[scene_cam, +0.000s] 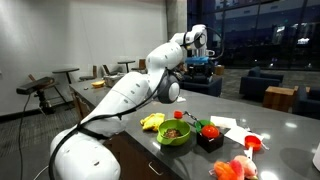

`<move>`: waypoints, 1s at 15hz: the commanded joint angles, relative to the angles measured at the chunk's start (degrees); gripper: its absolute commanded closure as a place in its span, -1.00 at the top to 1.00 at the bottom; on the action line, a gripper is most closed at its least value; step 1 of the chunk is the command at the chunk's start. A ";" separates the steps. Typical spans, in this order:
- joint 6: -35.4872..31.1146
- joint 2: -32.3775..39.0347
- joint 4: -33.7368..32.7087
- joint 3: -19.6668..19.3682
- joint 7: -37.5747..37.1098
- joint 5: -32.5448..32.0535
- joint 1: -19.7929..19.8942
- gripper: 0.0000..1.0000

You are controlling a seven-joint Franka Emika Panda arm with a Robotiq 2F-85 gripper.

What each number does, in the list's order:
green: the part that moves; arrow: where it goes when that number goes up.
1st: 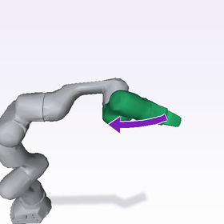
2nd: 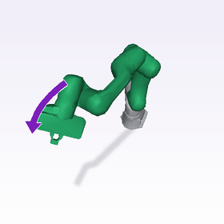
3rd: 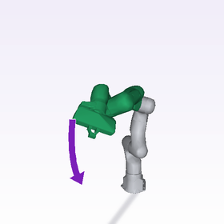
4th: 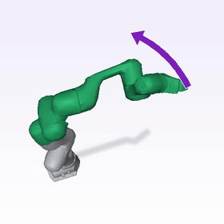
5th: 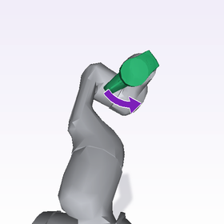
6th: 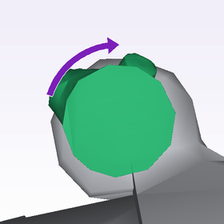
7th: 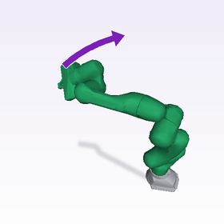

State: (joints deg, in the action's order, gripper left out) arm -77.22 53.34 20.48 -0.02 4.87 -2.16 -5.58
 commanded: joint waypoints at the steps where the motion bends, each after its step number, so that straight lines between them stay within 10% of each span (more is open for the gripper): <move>1: 8.68 -2.14 -0.01 -0.76 -1.95 -0.41 0.63 1.00; 15: 11.43 -4.79 1.00 0.57 -14.58 4.29 3.80 1.00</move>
State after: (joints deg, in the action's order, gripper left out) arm -65.55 49.87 20.46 -0.13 -6.11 0.72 -2.23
